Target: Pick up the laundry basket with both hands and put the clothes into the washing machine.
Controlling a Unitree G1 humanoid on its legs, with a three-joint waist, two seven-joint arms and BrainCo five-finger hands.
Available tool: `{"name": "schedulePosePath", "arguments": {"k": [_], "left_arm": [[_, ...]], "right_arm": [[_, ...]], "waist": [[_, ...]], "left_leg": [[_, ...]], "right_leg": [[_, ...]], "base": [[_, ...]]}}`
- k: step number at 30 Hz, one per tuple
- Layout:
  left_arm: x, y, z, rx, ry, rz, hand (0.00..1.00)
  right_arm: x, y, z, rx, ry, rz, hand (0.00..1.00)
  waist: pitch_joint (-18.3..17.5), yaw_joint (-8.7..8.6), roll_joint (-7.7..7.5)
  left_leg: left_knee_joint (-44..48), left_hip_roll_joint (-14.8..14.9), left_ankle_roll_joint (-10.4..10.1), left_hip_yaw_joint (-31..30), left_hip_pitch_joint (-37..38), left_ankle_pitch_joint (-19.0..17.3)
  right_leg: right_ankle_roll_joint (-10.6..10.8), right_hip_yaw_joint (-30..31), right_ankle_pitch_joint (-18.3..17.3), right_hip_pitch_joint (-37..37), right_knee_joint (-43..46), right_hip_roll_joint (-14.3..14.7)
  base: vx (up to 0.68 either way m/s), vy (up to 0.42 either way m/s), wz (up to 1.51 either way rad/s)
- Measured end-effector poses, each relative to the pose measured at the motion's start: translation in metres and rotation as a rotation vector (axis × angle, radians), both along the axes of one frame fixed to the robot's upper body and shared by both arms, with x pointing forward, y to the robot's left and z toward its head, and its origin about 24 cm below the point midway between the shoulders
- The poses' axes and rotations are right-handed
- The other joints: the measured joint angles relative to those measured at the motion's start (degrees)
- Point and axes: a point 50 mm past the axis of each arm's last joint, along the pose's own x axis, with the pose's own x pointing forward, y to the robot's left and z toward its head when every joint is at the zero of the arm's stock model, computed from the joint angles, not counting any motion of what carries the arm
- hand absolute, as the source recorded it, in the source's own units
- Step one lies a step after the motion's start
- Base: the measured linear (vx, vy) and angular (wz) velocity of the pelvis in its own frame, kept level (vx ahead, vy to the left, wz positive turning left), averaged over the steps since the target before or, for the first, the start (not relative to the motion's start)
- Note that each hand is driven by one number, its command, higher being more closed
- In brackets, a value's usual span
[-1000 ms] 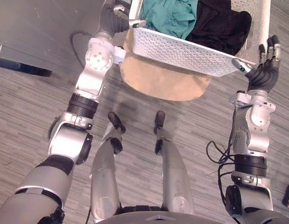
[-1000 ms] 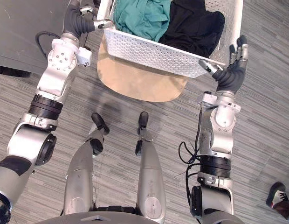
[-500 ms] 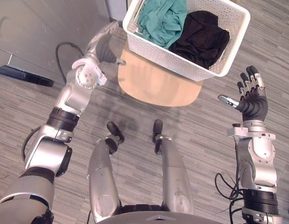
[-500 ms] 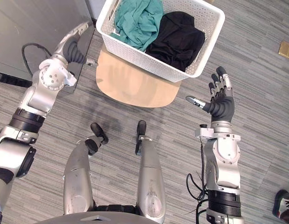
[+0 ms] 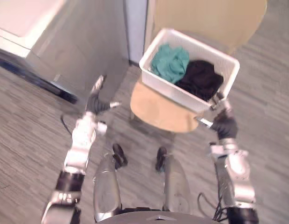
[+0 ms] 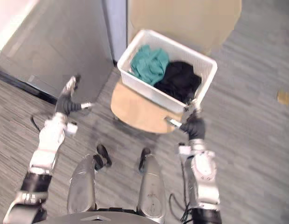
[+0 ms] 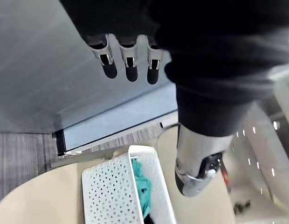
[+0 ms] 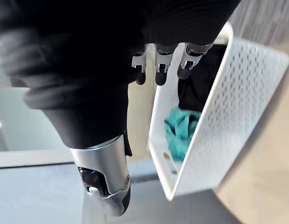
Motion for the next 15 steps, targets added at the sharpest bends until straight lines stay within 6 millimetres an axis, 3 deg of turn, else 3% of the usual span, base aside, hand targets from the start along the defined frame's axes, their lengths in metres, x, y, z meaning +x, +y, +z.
{"name": "schedulePosePath", "arguments": {"k": [4, 5, 7, 8, 10, 11, 13, 14, 15], "left_arm": [[-0.037, -0.002, -0.037, -0.327, 0.122, -0.002, 0.00], [-0.039, -0.003, -0.039, -0.369, 0.131, -0.005, 0.00], [-0.044, -0.009, -0.047, -0.468, 0.162, -0.029, 0.00], [-0.045, -0.010, -0.050, -0.477, 0.174, -0.037, 0.00], [-0.047, -0.017, -0.073, -0.492, 0.276, -0.061, 0.00], [-0.048, -0.020, -0.079, -0.492, 0.307, -0.072, 0.00], [-0.053, -0.033, -0.094, -0.503, 0.380, -0.115, 0.00], [-0.053, -0.037, -0.095, -0.509, 0.385, -0.127, 0.00], [-0.052, -0.042, -0.094, -0.511, 0.384, -0.148, 0.00]], "right_arm": [[-0.020, 0.026, -0.031, 0.065, 0.128, 0.055, 0.00], [-0.021, 0.029, -0.032, 0.073, 0.136, 0.061, 0.00], [-0.025, 0.032, -0.041, 0.088, 0.172, 0.080, 0.00], [-0.024, 0.033, -0.043, 0.090, 0.179, 0.087, 0.00], [-0.018, 0.034, -0.053, 0.094, 0.215, 0.097, 0.00], [-0.019, 0.033, -0.057, 0.095, 0.233, 0.098, 0.00], [-0.023, 0.032, -0.070, 0.100, 0.290, 0.093, 0.00], [-0.024, 0.031, -0.073, 0.100, 0.305, 0.091, 0.00], [-0.022, 0.031, -0.079, 0.110, 0.325, 0.085, 0.00]], "waist": [[-4.08, 1.25, 0.08], [-4.84, 1.21, 0.20], [-6.63, 0.82, 1.15], [-7.38, 0.80, 1.28], [-9.26, -0.64, 1.65], [-10.06, -0.89, 1.46], [-13.61, -1.60, 3.44], [-14.33, -1.81, 4.00], [-14.80, -2.14, 4.55]], "left_leg": [[-6.45, -4.95, -1.47, -5.49, 2.77, 2.47], [-7.46, -4.83, -1.40, -4.77, 2.84, 2.33], [-11.63, -3.23, -1.35, 0.82, 4.46, 2.20], [-11.27, -1.93, -0.51, 3.47, 4.34, 1.91], [-4.66, 2.34, 3.11, 11.89, 6.66, 0.23], [-3.04, 3.47, 3.53, 13.53, 7.55, -0.27], [-3.82, 5.89, 3.80, 19.66, 11.89, 0.88], [-5.96, 5.70, 1.60, 20.74, 12.64, 1.64], [-9.13, 3.47, 1.24, 21.27, 12.19, 0.57]], "right_leg": [[-0.14, -8.12, -3.59, 6.83, 0.60, -4.67], [-0.17, -9.88, -3.77, 7.56, 0.35, -5.29], [-1.04, -18.00, -3.28, 11.49, -2.71, -7.83], [-1.24, -19.68, -3.07, 11.95, -3.44, -8.52], [-0.48, -25.93, -1.56, 16.21, -7.04, -10.50], [-0.10, -27.21, -0.78, 17.09, -8.32, -10.66], [2.60, -33.64, 2.38, 21.29, -13.20, -11.25], [3.50, -35.38, 3.06, 21.95, -13.97, -11.48], [4.04, -38.36, 5.33, 23.07, -16.10, -11.57]], "base": [[0.09, -0.182, 1.11], [0.06, -0.177, 1.50], [0.02, -0.121, 1.59], [-0.01, -0.028, 1.41], [0.01, 0.013, 1.25], [0.07, 0.045, 1.16], [0.15, 0.174, 1.26], [0.16, 0.325, 1.40], [0.10, 0.245, 1.09]]}}
